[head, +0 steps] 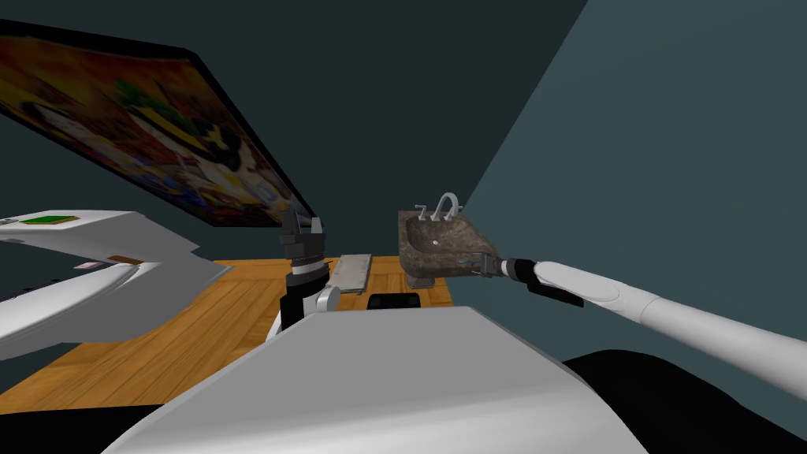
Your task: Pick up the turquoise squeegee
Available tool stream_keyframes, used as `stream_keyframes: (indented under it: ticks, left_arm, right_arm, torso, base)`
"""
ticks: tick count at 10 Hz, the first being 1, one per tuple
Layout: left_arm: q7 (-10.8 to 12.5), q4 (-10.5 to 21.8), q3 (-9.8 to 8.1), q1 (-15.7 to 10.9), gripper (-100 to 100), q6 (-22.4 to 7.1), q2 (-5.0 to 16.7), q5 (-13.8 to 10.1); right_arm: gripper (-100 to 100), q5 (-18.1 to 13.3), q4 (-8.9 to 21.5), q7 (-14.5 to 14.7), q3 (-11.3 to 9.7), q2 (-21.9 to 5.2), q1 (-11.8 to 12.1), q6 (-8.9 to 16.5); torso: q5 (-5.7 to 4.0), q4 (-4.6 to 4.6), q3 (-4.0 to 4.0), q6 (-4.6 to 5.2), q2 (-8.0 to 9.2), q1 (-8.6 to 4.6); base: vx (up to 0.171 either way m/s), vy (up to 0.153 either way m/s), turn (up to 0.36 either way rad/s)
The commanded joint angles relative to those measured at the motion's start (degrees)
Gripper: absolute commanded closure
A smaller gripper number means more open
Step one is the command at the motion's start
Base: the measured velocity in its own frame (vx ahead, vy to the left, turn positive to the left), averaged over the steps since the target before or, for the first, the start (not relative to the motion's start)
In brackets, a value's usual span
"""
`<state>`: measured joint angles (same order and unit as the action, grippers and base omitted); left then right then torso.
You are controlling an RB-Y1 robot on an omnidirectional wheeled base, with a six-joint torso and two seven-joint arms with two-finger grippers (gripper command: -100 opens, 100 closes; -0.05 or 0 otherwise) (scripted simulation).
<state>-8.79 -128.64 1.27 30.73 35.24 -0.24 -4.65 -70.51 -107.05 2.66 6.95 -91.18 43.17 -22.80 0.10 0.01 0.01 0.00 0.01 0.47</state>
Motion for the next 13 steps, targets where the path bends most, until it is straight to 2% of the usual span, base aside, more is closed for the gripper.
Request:
stream_keyframes:
  ticks: [1,2,3,4,5,6,7,11,12,13]
  left_arm:
    - [0.0,0.0,0.00,0.0,0,0.0,0.0,0.0]
    - [0.0,0.0,0.00,0.0,0,0.0,0.0,0.0]
    - [0.0,0.0,-0.01,0.0,0,0.0,0.0,0.0]
    - [0.0,0.0,-0.01,0.0,0,0.0,0.0,0.0]
    - [0.0,0.0,-0.01,0.0,0,0.0,0.0,0.0]
    - [0.0,0.0,-0.01,0.0,0,0.0,0.0,0.0]
    - [0.0,0.0,-0.01,0.0,0,0.0,0.0,0.0]
    - [0.0,0.0,-0.01,0.0,0,0.0,0.0,0.0]
    - [0.0,0.0,-0.01,0.0,0,0.0,0.0,0.0]
    - [0.0,0.0,-0.01,0.0,0,0.0,0.0,0.0]
  right_arm:
    - [-100,-2.0,1.4,-0.4,-1.5,-2.0,-1.2,0.0]
    - [-100,-1.4,0.7,-0.6,-1.3,-1.5,-1.0,0.2]
    - [0,-1.6,0.8,-0.7,-1.5,-1.7,-1.2,0.3]
    - [-100,-2.0,1.4,0.2,-2.7,-0.1,-1.0,1.1]
    - [-100,-2.3,1.8,1.0,-3.6,1.2,-0.8,1.8]
    - [-100,-1.9,2.0,1.1,-3.3,0.9,-1.3,1.0]
    - [100,-1.9,2.1,1.4,-3.3,1.0,-1.3,1.0]
    - [100,-2.0,2.0,1.4,-3.4,1.0,-1.2,0.9]
    - [0,-2.0,2.0,1.5,-3.4,1.0,-1.2,0.9]
    - [100,-1.8,1.1,-0.1,-2.2,-0.7,-1.0,0.8]
  torso:
    - [0.00,0.00,0.00,0.00,0.00,0.00]
    - [-0.01,-0.01,-0.03,-0.01,-0.05,-0.04]
    - [-0.05,-0.01,-0.01,0.01,-0.02,-0.24]
    - [-0.09,0.00,0.00,0.01,0.01,-0.39]
    - [-0.12,-0.02,-0.04,-0.01,-0.08,-0.44]
    - [-0.12,-0.05,-0.11,-0.01,-0.20,-0.46]
    - [-0.12,-0.04,-0.09,0.01,-0.14,-0.47]
    - [-0.18,0.00,-0.04,0.01,-0.08,-0.57]
    - [-0.19,0.00,-0.04,0.02,-0.08,-0.58]
    - [-0.19,0.00,-0.04,0.03,-0.08,-0.58]
  base:
    - [0.016,0.104,0.003]
    - [0.008,0.046,-0.002]
    - [0.002,0.009,-0.001]
    - [0.033,0.010,0.104]
    - [0.072,0.011,0.149]
    - [0.035,0.002,0.024]
    - [0.000,0.000,0.000]
    - [0.000,0.000,0.000]
    - [0.000,0.000,0.000]
    - [-0.030,-0.007,-0.139]
